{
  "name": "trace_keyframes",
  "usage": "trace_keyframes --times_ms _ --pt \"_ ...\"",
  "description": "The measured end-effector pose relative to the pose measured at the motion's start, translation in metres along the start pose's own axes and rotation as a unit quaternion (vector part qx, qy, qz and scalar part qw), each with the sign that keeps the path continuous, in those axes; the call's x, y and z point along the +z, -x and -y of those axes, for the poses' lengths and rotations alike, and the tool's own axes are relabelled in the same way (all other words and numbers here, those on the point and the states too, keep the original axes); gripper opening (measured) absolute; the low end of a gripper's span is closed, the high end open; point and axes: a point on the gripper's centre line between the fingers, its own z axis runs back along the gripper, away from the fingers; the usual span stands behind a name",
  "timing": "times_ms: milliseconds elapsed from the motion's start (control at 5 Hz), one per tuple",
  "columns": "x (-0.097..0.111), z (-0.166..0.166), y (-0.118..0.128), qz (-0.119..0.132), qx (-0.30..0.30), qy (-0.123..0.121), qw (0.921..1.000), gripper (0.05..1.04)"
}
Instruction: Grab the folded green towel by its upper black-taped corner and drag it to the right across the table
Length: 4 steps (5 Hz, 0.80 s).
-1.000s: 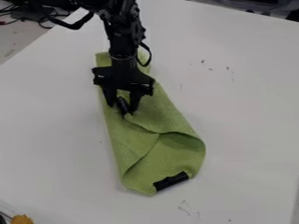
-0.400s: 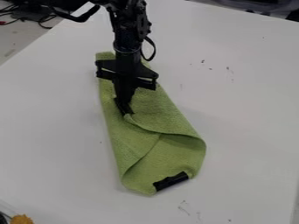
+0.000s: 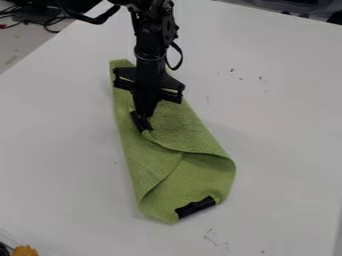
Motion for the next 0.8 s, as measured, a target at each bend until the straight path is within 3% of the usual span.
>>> trace_keyframes --times_ms 400,600,800 --pt "0.017 -0.008 0.001 0.01 0.015 -0.025 0.9995 0.778" --pt "0.012 -0.005 0.008 0.005 0.021 -0.018 0.9996 0.995" --pt "0.01 -0.003 0.008 0.008 0.025 -0.002 0.9996 1.003"
